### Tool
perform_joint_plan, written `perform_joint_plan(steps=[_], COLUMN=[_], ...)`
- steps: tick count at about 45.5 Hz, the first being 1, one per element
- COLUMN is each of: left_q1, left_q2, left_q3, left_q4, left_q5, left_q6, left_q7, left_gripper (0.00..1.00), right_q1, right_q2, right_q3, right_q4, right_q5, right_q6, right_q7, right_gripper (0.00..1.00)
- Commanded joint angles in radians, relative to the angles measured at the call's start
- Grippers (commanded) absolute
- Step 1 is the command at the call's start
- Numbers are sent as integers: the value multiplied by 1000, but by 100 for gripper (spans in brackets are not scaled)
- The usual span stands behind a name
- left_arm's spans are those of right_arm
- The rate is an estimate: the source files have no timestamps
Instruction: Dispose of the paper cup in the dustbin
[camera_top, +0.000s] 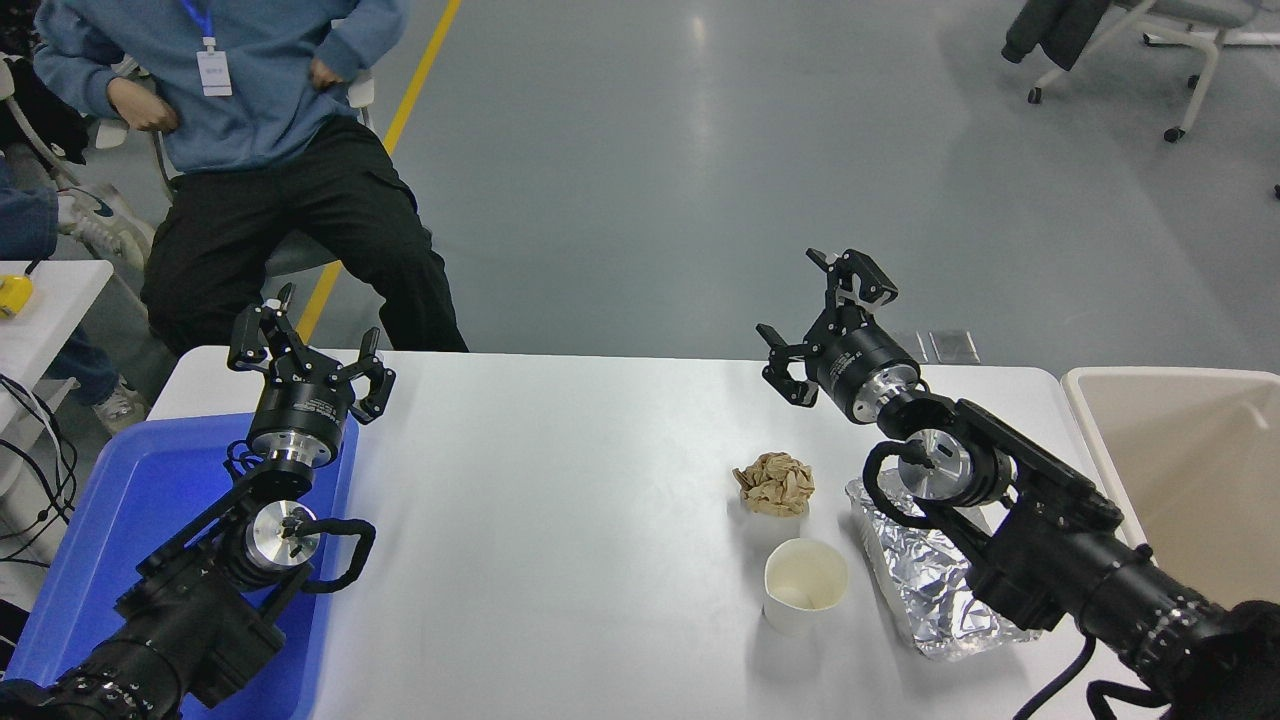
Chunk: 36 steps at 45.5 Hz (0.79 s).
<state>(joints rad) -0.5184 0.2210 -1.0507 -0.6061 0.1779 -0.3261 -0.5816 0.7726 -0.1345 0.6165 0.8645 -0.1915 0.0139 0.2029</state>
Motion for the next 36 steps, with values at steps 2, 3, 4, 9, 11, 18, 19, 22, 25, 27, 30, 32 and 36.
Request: perform_joint_plan(steps=[2, 3, 4, 9, 11, 18, 19, 22, 25, 27, 30, 32, 36], left_q1=[-2, -2, -2, -2, -3, -3, -3, -3, -3, -3, -3, -3, -5], left_q2=[-2, -2, -2, -2, -2, -3, -3, -3, -3, -3, -3, -3, -3], left_q3=[0, 0, 0, 0, 0, 0, 0, 0, 0, 0, 0, 0, 0], left_q4=[-1, -1, -1, -1, -1, -3, -3, -3, -3, -3, -3, -3, -3], left_q5=[0, 0, 0, 0, 0, 0, 0, 0, 0, 0, 0, 0, 0], left_q6=[-1, -1, -1, -1, -1, -1, -1, -1, -1, -1, -1, -1, -1], left_q7=[0, 0, 0, 2, 2, 2, 2, 2, 2, 2, 2, 2, 2], left_gripper=[100, 100, 100, 100, 100, 100, 100, 100, 100, 100, 100, 100, 100], right_q1=[48, 54, 57, 74, 83, 122, 126, 148, 168, 182, 201, 214, 238], right_q2=[-34, -40, -40, -65, -82, -163, -177, -230, -275, -306, -339, -358, -393], right_q3=[-178, -182, -188, -245, -270, -343, -351, -386, -426, -455, -497, -523, -557], right_q4=[106, 117, 122, 163, 180, 238, 247, 284, 309, 323, 337, 343, 353], right_q5=[-71, -97, -112, -183, -209, -293, -305, -350, -397, -434, -499, -548, -643], right_q6=[3, 3, 3, 3, 1, 1, 1, 1, 1, 1, 1, 1, 1], right_q7=[-2, -2, -2, 0, 0, 0, 0, 1, 1, 1, 1, 3, 3], right_gripper=[100, 100, 100, 100, 100, 100, 100, 100, 100, 100, 100, 100, 100])
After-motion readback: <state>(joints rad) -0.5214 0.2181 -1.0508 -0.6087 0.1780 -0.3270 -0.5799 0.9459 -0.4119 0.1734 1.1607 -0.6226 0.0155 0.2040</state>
